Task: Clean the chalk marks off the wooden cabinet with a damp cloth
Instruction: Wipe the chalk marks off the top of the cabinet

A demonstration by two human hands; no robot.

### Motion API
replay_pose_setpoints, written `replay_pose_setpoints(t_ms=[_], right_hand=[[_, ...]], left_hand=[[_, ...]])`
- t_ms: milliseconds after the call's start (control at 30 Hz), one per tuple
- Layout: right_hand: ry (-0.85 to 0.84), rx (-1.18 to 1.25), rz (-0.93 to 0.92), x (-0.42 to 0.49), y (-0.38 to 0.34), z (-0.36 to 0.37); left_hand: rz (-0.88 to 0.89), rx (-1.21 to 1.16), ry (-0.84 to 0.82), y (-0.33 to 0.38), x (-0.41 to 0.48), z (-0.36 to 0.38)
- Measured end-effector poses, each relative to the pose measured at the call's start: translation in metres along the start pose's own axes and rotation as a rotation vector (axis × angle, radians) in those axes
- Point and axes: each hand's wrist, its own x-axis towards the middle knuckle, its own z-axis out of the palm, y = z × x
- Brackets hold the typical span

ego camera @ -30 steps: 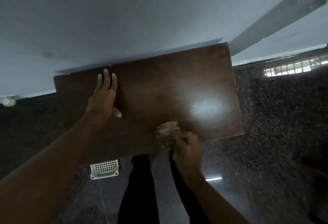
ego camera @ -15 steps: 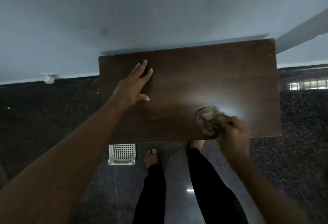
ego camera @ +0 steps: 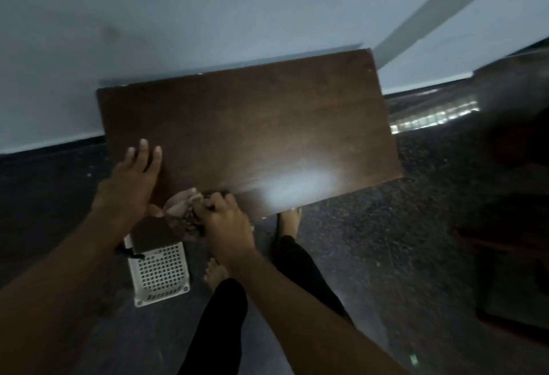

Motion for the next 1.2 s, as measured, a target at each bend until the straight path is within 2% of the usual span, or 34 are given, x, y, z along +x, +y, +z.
replay_pose_setpoints(t_ms=[67,133,300,400,467,533,700,800,867,1033,1100,1167,1200], right_hand=[[-0.023,-0.005,-0.012,-0.011,0.027,-0.013],[-0.021,-0.005,0.168,-0.029,0.067,-0.039],[0.137,-0.209,0.61,-0.066,0.19,-0.11],[0.145,-0.235,0.709,-0.058,0.176,-0.097],[0.167,-0.185,0.652,-0.052,0.14,-0.078],[0.149,-0.133,0.481,-0.045,0.096,-0.054],[0.005,0.019,0.074,-0.02,-0.021,0.018],[-0.112,0.007,-0.037,-0.008,-0.072,0.041],[-0.13,-0.027,-0.084,0.001,-0.089,0.044],[-0.013,-0.022,-0.159,-0.005,-0.046,0.025],[-0.033,-0.044,-0.043,-0.014,0.003,0.007],[-0.033,-0.007,0.167,-0.022,0.056,-0.023],[0.017,-0.018,0.242,-0.027,0.086,-0.038]], left_hand=[[-0.011,0.034,-0.026,-0.001,0.001,0.002],[-0.006,0.004,-0.021,-0.003,0.0,0.006],[0.048,-0.034,-0.006,-0.016,-0.002,0.006],[0.102,0.062,0.004,-0.024,-0.004,0.0],[0.13,0.138,0.037,-0.026,-0.005,-0.003],[0.138,0.183,0.044,-0.025,-0.005,-0.006],[0.075,0.093,-0.015,-0.014,-0.003,-0.017],[0.057,0.128,-0.034,-0.007,0.002,-0.024],[0.037,0.126,-0.073,-0.004,0.004,-0.029],[-0.001,0.108,-0.148,0.0,0.01,-0.034],[-0.008,0.099,-0.145,0.001,0.009,-0.03],[-0.004,0.078,-0.132,0.002,0.006,-0.024],[-0.001,0.072,-0.119,0.003,0.004,-0.021]])
